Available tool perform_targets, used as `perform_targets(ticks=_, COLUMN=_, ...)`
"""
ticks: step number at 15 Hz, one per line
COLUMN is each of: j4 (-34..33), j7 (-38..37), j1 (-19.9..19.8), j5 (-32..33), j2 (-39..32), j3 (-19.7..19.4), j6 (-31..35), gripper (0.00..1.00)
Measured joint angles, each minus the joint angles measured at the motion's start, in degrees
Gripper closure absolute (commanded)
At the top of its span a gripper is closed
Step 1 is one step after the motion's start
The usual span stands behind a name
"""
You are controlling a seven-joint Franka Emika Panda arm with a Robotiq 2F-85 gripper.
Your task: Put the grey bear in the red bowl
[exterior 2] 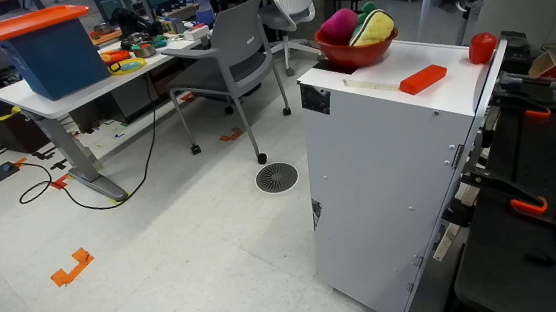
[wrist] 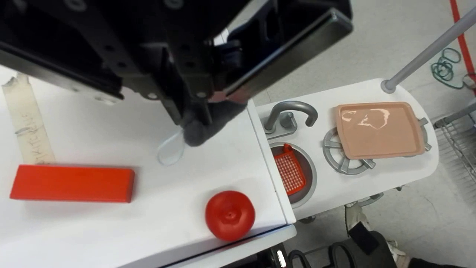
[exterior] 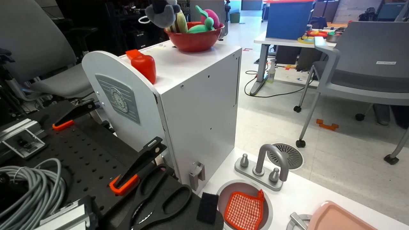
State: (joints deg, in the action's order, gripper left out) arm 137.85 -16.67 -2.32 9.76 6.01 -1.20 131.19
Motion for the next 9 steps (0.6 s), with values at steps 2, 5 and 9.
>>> perform_targets(ticks=2, j4=0.0, j7=-1.0, j1=-1.0, j5=0.1, j2=0.4, j3=-0.2, j6=0.0, gripper=0.97)
perform_targets(ticks=5, j4=-0.7, j7=-1.1, j1=-2.4, j5=-0.1, j2=0.5, j3=-1.0, j6=0.0, gripper=0.97)
perform_targets(ticks=9, j4=-3.6, j7=-1.1, j1=-3.0, j5=-0.5, j2=-0.8, j3=-1.8, j6=-0.2, gripper=0.97)
